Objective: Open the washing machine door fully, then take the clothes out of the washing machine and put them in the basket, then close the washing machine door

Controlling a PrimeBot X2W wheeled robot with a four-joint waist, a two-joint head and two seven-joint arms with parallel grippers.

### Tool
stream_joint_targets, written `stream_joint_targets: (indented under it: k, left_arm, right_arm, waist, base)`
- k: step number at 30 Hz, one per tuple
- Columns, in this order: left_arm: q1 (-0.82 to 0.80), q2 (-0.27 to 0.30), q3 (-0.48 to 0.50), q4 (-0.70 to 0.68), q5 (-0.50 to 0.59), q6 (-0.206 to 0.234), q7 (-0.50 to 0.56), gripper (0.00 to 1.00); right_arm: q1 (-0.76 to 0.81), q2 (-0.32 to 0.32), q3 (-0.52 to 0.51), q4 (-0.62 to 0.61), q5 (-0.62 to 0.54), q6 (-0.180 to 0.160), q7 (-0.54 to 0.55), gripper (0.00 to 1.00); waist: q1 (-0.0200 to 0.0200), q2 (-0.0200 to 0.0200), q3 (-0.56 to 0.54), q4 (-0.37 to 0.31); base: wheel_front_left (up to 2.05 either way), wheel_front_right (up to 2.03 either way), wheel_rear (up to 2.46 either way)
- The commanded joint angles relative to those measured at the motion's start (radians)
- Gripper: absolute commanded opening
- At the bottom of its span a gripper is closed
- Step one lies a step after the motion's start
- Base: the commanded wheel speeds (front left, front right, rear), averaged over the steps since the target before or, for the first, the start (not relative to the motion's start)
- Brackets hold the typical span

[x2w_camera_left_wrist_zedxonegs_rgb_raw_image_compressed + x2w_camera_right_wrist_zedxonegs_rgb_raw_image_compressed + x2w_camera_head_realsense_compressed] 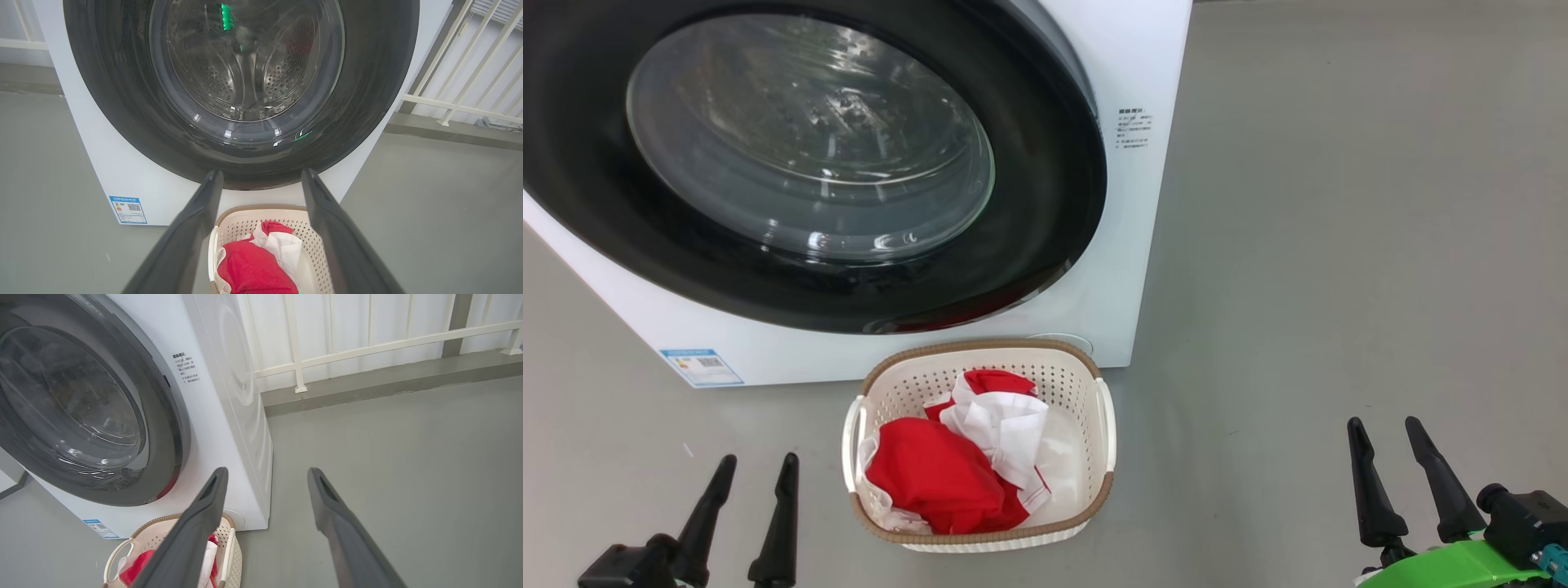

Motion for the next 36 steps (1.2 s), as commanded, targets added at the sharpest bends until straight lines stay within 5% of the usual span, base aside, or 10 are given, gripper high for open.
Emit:
stream_joint_targets:
  k: [1, 10, 11, 22, 36]
  left_arm:
    - [-0.016, 0.02, 0.033, -0.027, 0.014, -0.006, -0.005, 1.0]
    - [-0.012, 0.009, 0.047, -0.038, 0.021, -0.006, -0.005, 1.0]
    - [0.0, -0.007, 0.006, -0.006, 0.017, 0.001, 0.0, 0.0]
    - [0.006, -0.052, -0.005, 0.048, -0.054, 0.001, 0.026, 0.0]
    - [-0.006, -0.061, 0.009, 0.047, -0.18, 0.0, 0.063, 0.0]
  right_arm:
    - [-0.006, -0.011, 0.02, -0.027, 0.002, -0.001, -0.006, 1.0]
    - [-0.002, -0.011, 0.022, -0.027, -0.002, -0.001, -0.006, 1.0]
    - [0.0, 0.001, 0.001, 0.004, 0.0, 0.0, 0.0, 0.0]
    - [-0.006, 0.014, 0.007, 0.064, 0.075, 0.0, 0.018, 0.0]
    - [-0.026, 0.005, 0.01, 0.064, 0.209, 0.0, 0.051, 0.0]
  waist:
    - [0.0, 0.0, 0.0, 0.001]
    - [0.0, 0.0, -0.004, 0.007]
    - [0.0, 0.0, -0.004, 0.007]
    - [0.0023, 0.0, -0.011, 0.005]
    - [0.0, 0.0, -0.018, 0.001]
  base:
    - [0.0, 0.0, 0.0]
    - [0.0, 0.0, 0.0]
    - [0.0, 0.0, 0.0]
    - [0.0, 0.0, 0.0]
    - [0.0, 0.0, 0.0]
